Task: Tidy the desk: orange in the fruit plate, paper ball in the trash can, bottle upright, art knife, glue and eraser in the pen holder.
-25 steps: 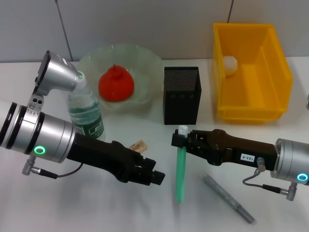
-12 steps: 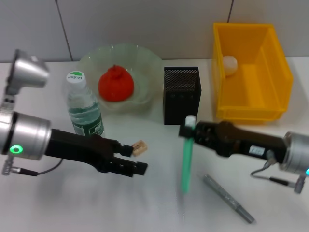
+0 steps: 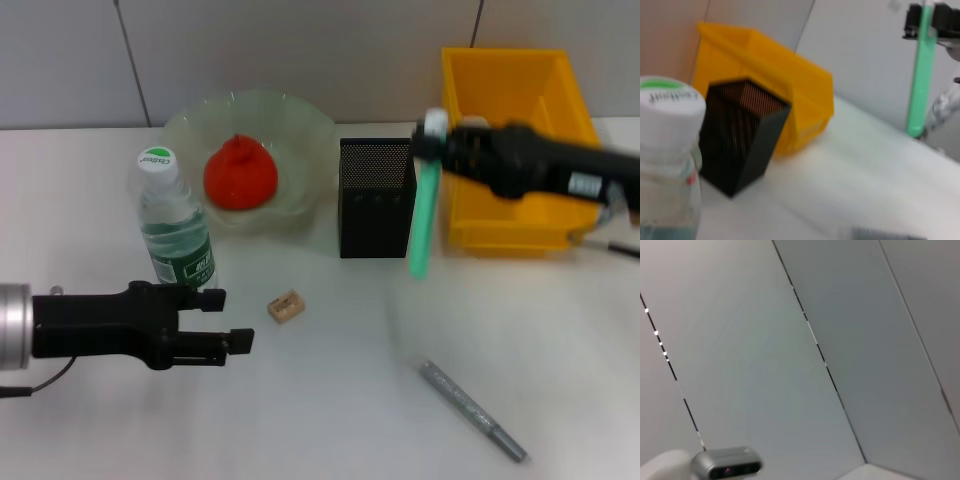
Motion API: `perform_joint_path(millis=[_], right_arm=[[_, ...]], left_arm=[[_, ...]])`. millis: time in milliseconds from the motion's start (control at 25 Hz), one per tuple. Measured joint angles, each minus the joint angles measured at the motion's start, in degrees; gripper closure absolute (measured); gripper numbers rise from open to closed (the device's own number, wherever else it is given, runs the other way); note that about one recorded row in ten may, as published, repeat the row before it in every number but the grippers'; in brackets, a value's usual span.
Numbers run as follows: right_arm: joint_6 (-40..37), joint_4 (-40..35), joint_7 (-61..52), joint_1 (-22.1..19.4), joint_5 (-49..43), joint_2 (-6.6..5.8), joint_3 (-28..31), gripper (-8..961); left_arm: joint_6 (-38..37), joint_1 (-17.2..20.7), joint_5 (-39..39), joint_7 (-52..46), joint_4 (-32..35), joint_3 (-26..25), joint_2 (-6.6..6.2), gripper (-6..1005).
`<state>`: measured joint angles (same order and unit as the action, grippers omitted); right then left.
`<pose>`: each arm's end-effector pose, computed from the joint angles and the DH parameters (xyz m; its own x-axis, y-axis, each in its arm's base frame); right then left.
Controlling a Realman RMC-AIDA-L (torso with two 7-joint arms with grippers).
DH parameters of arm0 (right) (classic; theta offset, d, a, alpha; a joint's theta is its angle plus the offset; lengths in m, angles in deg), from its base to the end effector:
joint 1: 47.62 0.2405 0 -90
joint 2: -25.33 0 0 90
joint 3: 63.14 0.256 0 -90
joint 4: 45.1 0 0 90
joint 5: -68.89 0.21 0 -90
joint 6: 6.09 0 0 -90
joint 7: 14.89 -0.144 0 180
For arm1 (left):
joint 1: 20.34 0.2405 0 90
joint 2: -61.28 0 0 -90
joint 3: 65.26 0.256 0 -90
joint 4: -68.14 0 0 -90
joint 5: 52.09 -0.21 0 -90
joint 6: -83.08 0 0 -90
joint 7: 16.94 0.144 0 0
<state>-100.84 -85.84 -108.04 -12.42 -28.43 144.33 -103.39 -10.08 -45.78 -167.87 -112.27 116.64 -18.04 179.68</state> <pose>0.1916 0.3594 0.0345 0.5787 -0.3360 -0.7431 -0.4749 -0.8796 0.0279 -0.2657 0.3131 0.0149 0.7645 0.5036 0.4024 0.5659 -0.8233 -0.0448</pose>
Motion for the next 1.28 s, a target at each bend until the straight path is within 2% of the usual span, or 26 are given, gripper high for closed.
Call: perform_joint_path(millis=[120, 200, 280, 320, 360, 440, 480, 520, 680, 760, 1080, 1280], right_arm=[[1.4, -4.7, -2.3, 2.0, 0.0, -0.25, 0.0, 779], [4.4, -8.1, -3.4, 3.9, -0.4, -1.15, -0.5, 777], [6.7, -8.5, -3.5, 5.1, -0.9, -2.02, -0.7, 775], [6.7, -8.5, -3.5, 5.1, -0.9, -2.02, -0.7, 774], [9.4, -7.8, -3.2, 6.4, -1.3, -2.86, -0.7, 773], [10.9, -7.3, -2.8, 6.8, -1.6, -3.08, -0.7, 771], [12.5, -6.6, -2.1, 7.3, -2.0, -3.21, -0.7, 770], [13.6, -5.9, -1.5, 7.7, -2.4, -3.25, -0.8, 769], [19.8, -1.5, 1.1, 9.6, -4.7, -2.88, -2.3, 766], [25.8, 2.3, 4.1, 10.9, -4.9, -2.24, -5.4, 764], [34.4, 7.3, 8.2, 13.8, -5.0, -0.37, -7.8, 757], [38.5, 8.5, 6.9, 15.0, -5.3, -0.20, -10.7, 752]], left_arm=[[0.0, 2.9, 5.1, 5.7, -1.4, -0.4, -0.20, 185], [0.0, 4.6, 7.7, 10.2, -2.2, -0.7, -0.26, 184], [0.0, 4.6, 7.7, 10.2, -2.2, -0.7, -0.26, 184], [0.0, 4.6, 7.7, 10.2, -2.2, -0.7, -0.26, 184], [0.1, 5.5, 9.3, 14.0, -3.4, -0.7, -0.23, 184], [0.1, 5.5, 9.3, 14.0, -3.4, -0.7, -0.23, 185], [0.7, 6.0, 11.7, 19.5, -7.7, -1.0, -0.32, 185], [0.7, 6.0, 11.7, 19.5, -7.7, -1.0, -0.32, 185], [1.5, 5.6, 11.8, 20.7, -9.4, -1.4, -0.33, 184], [1.8, 5.2, 11.9, 20.9, -9.7, -1.5, -0.31, 184], [2.5, 4.7, 11.8, 20.7, -9.8, -1.2, -0.17, 184], [4.0, 4.4, 11.7, 20.6, -9.9, -1.0, -0.10, 184]])
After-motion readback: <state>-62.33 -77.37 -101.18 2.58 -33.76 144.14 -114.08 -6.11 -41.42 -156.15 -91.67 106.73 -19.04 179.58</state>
